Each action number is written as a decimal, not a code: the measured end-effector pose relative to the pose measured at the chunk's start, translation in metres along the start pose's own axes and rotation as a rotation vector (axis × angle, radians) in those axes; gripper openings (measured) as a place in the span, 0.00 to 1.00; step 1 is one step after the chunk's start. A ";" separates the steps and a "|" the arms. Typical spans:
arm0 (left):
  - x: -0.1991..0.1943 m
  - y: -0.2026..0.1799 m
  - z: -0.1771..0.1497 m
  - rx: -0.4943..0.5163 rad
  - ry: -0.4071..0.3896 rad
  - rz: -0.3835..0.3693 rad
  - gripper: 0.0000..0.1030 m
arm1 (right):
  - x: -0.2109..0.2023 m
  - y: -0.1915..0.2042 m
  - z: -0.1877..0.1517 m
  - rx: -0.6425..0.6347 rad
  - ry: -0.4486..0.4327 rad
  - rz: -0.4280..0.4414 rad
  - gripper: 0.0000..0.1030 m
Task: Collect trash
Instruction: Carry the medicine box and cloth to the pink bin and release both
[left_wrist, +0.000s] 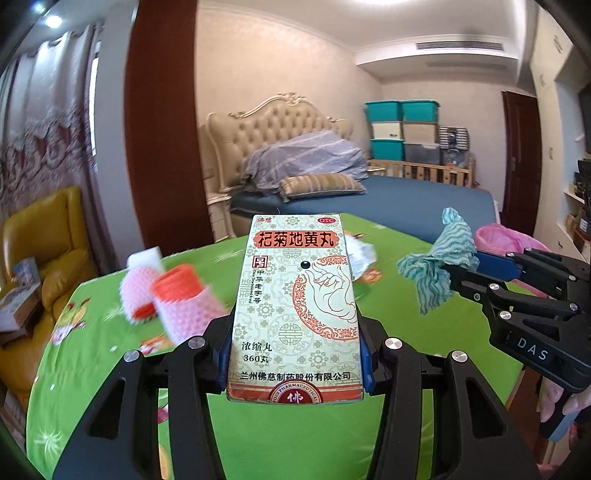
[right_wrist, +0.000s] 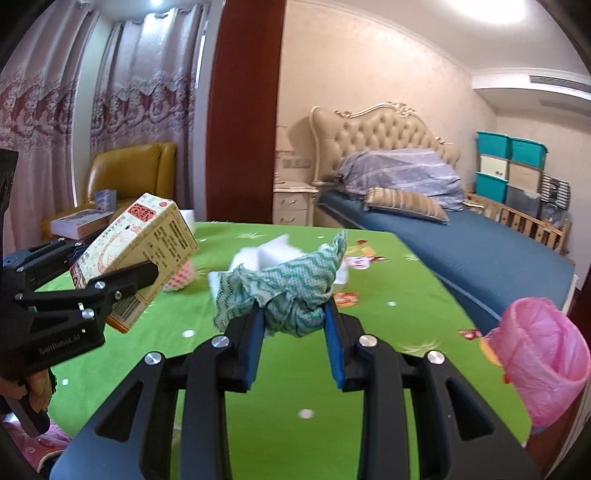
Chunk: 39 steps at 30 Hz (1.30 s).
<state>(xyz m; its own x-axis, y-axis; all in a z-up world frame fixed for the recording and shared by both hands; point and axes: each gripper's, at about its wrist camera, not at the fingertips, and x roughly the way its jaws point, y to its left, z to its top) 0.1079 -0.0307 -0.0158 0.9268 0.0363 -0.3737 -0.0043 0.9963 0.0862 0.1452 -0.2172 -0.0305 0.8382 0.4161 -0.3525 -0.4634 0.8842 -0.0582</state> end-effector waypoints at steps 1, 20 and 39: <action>0.003 -0.008 0.003 0.014 -0.008 -0.009 0.45 | -0.002 -0.006 0.000 0.002 -0.005 -0.015 0.29; 0.065 -0.126 0.041 0.096 0.014 -0.230 0.45 | -0.042 -0.165 -0.025 0.112 -0.036 -0.303 0.29; 0.173 -0.305 0.092 0.128 0.120 -0.514 0.46 | -0.059 -0.350 -0.075 0.208 0.010 -0.473 0.29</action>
<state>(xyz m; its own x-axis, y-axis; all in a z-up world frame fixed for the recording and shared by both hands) 0.3036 -0.3350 -0.0217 0.7479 -0.4368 -0.4999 0.4909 0.8708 -0.0264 0.2364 -0.5675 -0.0593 0.9391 -0.0406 -0.3411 0.0335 0.9991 -0.0267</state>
